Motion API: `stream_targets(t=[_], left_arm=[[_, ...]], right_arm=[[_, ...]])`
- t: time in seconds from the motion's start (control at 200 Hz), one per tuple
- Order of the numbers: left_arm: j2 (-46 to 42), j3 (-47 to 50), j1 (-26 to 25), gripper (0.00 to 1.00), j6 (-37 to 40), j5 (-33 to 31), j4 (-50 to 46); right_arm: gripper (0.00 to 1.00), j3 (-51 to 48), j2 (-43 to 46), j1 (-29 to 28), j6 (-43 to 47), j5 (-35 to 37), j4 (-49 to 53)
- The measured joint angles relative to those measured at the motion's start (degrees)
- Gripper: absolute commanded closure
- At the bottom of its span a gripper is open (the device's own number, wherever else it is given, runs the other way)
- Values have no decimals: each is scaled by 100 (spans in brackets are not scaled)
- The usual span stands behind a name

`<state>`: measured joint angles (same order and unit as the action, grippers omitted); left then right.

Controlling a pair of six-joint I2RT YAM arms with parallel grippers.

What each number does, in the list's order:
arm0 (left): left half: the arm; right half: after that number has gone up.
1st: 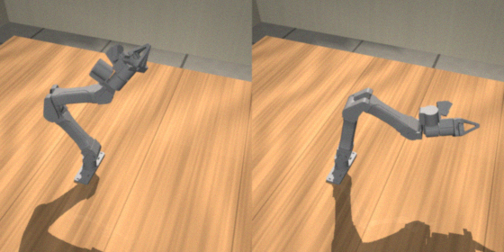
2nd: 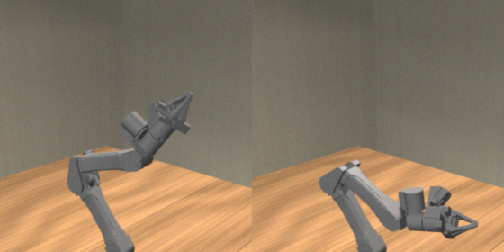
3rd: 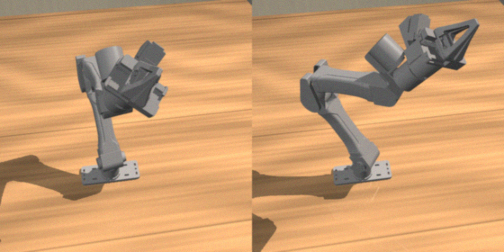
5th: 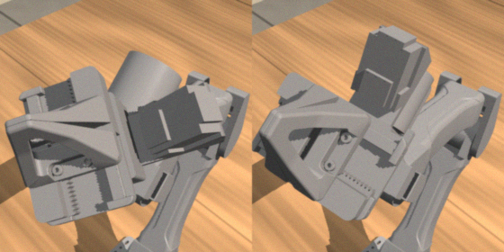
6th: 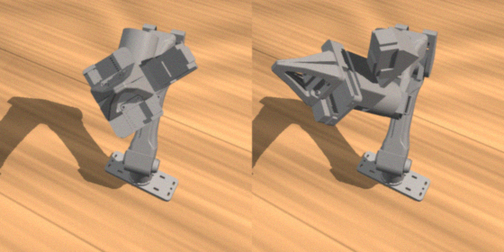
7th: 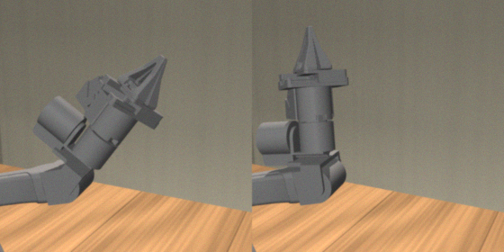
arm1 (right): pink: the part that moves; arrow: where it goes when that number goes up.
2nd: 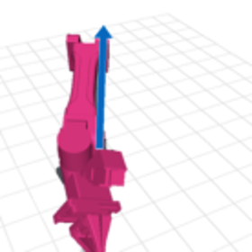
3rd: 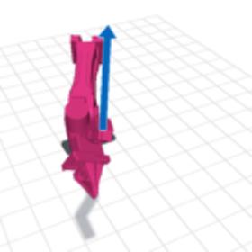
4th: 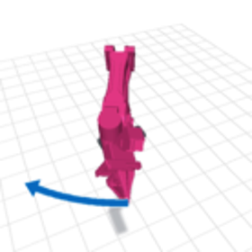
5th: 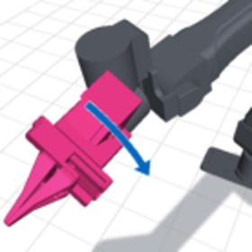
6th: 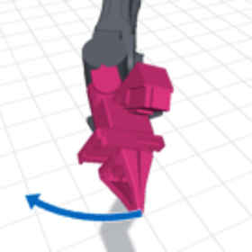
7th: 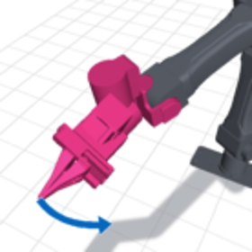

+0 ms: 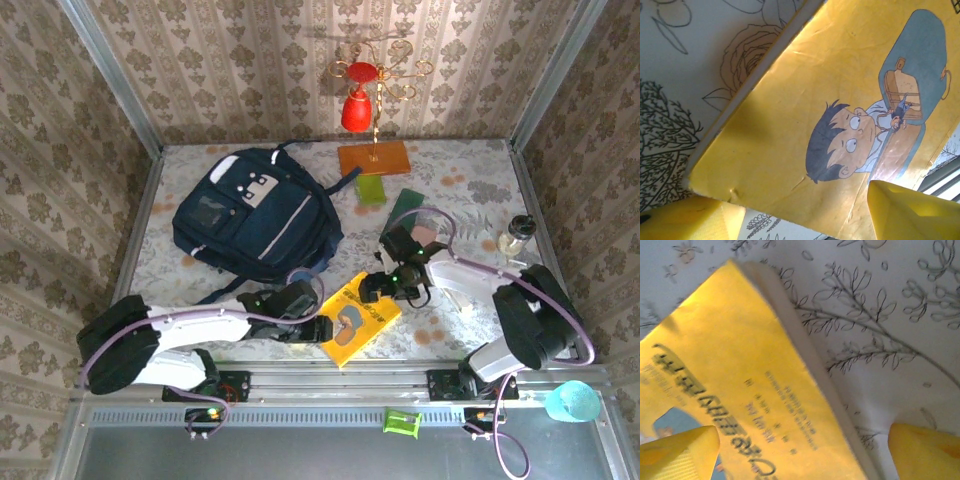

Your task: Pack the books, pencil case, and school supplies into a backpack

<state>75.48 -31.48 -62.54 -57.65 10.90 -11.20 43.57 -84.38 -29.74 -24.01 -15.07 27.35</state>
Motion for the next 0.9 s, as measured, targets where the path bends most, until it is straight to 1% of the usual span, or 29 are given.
stream_targets(t=[0.07, 0.135, 0.195, 0.4, 0.45, 0.53, 0.645, 0.735, 0.81, 0.9], left_arm=[[374, -306, 179, 36, 179, 111, 83], [782, -664, 417, 37, 367, 166, 181], [1161, -1115, 605, 37, 575, 234, 247], [2273, -2697, 1099, 38, 1316, 518, 483], [2485, -3014, 1215, 41, 1493, 579, 492], [2789, -3471, 1403, 49, 1757, 726, 522], [2959, -3790, 1589, 58, 2048, 883, 573], [2964, -3836, 1646, 64, 2175, 1108, 610], [2964, -3829, 1635, 63, 2286, 1351, 664], [2962, -3810, 1637, 62, 2417, 1449, 704]], right_arm=[[26, -267, 299, 184, -70, -94, -48], [29, -586, 623, 525, -201, -186, -92], [32, -813, 881, 688, -306, -212, -105], [35, -1322, 1569, 710, -826, -210, -140], [36, -1464, 1762, 695, -977, -221, -151], [38, -1644, 2046, 636, -1167, -243, -162], [39, -1867, 2385, 546, -1403, -280, -238], [40, -1910, 2450, 518, -1519, -326, -420], [42, -1910, 2441, 474, -1596, -345, -678], [44, -1912, 2387, 374, -1703, -343, -957]])
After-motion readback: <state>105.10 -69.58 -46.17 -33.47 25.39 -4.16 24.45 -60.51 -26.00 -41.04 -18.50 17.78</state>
